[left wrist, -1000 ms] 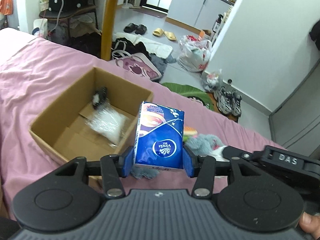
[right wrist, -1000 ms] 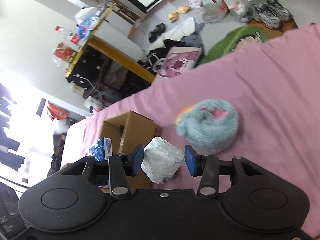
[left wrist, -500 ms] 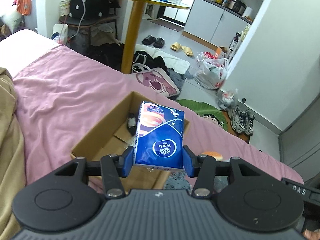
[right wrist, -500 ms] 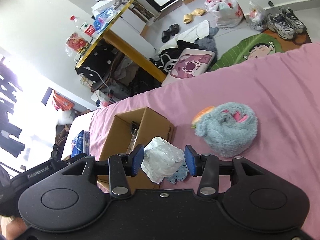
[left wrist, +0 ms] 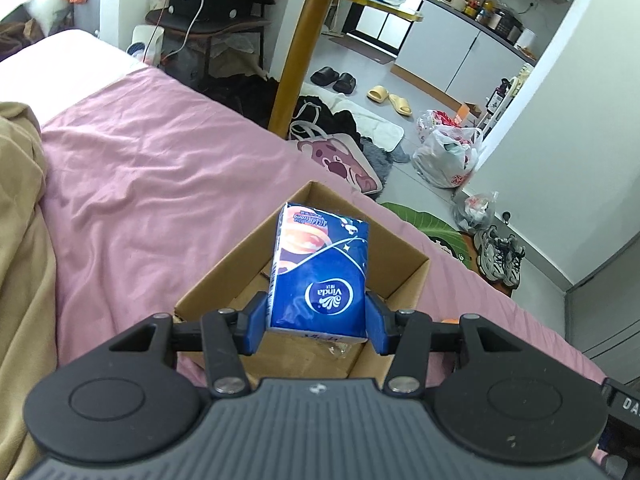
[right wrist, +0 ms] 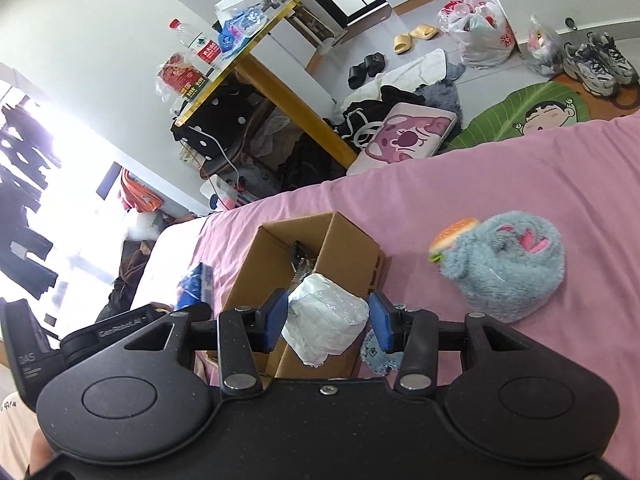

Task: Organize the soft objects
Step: 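Carry the tissue pack and white bag over the box with both tools, then open both tools to drop the items into the box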

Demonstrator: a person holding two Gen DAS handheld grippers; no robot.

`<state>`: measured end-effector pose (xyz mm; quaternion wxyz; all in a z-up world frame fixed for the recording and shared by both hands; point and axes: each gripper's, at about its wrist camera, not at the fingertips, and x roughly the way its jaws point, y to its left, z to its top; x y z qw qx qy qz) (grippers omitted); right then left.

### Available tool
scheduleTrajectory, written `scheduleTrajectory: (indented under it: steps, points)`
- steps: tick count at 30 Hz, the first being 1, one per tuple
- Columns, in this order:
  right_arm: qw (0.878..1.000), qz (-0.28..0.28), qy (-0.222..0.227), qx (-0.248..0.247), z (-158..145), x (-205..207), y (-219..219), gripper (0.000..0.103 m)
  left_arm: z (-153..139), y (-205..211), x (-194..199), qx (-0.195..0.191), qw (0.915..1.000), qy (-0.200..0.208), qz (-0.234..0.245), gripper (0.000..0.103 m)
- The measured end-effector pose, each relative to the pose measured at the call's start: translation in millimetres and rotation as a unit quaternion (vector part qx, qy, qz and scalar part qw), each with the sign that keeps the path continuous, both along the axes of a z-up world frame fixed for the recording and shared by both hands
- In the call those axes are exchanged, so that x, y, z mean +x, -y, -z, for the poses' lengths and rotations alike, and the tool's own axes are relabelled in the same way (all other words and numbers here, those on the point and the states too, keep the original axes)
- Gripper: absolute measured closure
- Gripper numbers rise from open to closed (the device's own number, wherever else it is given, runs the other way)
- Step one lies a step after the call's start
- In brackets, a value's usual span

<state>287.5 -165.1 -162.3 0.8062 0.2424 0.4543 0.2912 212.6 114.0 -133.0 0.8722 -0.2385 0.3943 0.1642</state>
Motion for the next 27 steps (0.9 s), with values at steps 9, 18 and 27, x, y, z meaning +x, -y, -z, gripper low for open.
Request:
scheduleTrajectory:
  steps: [9, 18, 27]
  points:
    - [1.0, -0.006, 0.012, 0.008, -3, 5, -15, 0.059, 20, -11, 9, -0.022, 0.9997, -0.004, -0.008, 0.053]
    - [0.999, -0.031, 0.022, 0.013, -8, 9, -38, 0.059, 35, -23, 17, -0.041, 0.999, -0.008, -0.016, 0.05]
    - [0.998, -0.056, 0.017, 0.009, -8, 9, -61, 0.059, 35, -32, 15, -0.061, 0.9973, -0.02, -0.036, 0.036]
